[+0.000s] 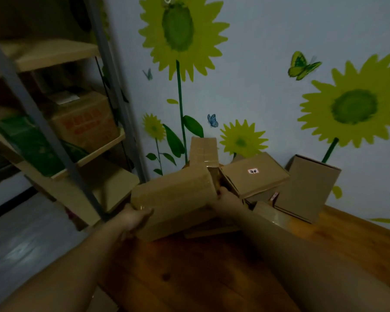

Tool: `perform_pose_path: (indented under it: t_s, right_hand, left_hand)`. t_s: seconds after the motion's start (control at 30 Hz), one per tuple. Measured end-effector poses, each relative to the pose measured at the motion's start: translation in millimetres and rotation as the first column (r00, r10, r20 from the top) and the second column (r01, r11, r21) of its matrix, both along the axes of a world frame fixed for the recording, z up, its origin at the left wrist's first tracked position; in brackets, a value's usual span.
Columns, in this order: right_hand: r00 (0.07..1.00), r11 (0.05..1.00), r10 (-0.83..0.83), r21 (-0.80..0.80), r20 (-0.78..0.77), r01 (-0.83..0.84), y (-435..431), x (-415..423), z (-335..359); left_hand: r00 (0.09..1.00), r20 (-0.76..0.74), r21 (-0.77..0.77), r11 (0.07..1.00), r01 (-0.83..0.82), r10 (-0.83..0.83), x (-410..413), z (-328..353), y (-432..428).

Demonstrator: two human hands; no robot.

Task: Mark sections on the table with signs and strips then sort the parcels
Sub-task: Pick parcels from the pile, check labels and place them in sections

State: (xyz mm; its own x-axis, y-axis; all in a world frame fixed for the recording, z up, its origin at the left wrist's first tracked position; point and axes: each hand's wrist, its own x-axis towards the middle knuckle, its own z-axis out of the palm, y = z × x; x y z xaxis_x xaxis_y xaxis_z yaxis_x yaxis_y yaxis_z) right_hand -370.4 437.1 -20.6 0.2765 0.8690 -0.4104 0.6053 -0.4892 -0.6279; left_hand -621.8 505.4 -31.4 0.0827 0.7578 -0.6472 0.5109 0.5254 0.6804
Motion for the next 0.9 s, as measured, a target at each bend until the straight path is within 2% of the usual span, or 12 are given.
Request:
perform_pose_path:
  t_s: [0.07, 0.17, 0.3, 0.47, 0.57, 0.73, 0.9]
  right_hand:
    - [1.000, 0.999, -0.023, 0.037, -0.008, 0.024, -7.5, -4.8, 0.0]
    - [0.990, 0.986, -0.140, 0.087, 0.002, 0.139, -25.2, -21.0, 8.0]
    - [0.953, 0.933, -0.304, 0.199, -0.004, 0.299, -56.5, -52.9, 22.2]
    - [0.905, 0.845, -0.388, 0.323, -0.176, 0.426, -96.4, -78.6, 47.3]
    - [0.818, 0.741, -0.494, 0.348, -0.295, 0.574, -126.7, -79.3, 65.8]
    - [0.759, 0.646, -0.573, 0.399, -0.309, 0.650, -181.1, -65.1, 90.9]
    - [0.608, 0.468, -0.657, 0.390, -0.446, 0.793, -238.7, -38.0, 110.7]
  left_hand:
    - [0.999, -0.009, -0.017, 0.999, -0.050, 0.050, -13.7, -1.3, 0.0]
    - [0.996, 0.067, -0.029, 0.998, -0.063, 0.065, -34.1, 9.1, -4.7]
    - [0.986, 0.163, 0.045, 0.998, -0.047, 0.039, -61.8, 34.6, -21.5]
    - [0.916, 0.401, 0.107, 0.992, -0.073, 0.024, -81.9, 64.2, -43.1]
    - [0.898, 0.437, 0.148, 0.989, -0.005, -0.060, -76.2, 76.1, -59.8]
    - [0.856, 0.493, 0.123, 0.986, 0.109, -0.156, -45.8, 90.0, -90.7]
    - [0.816, 0.522, 0.207, 0.965, 0.162, -0.249, 1.3, 114.1, -124.2]
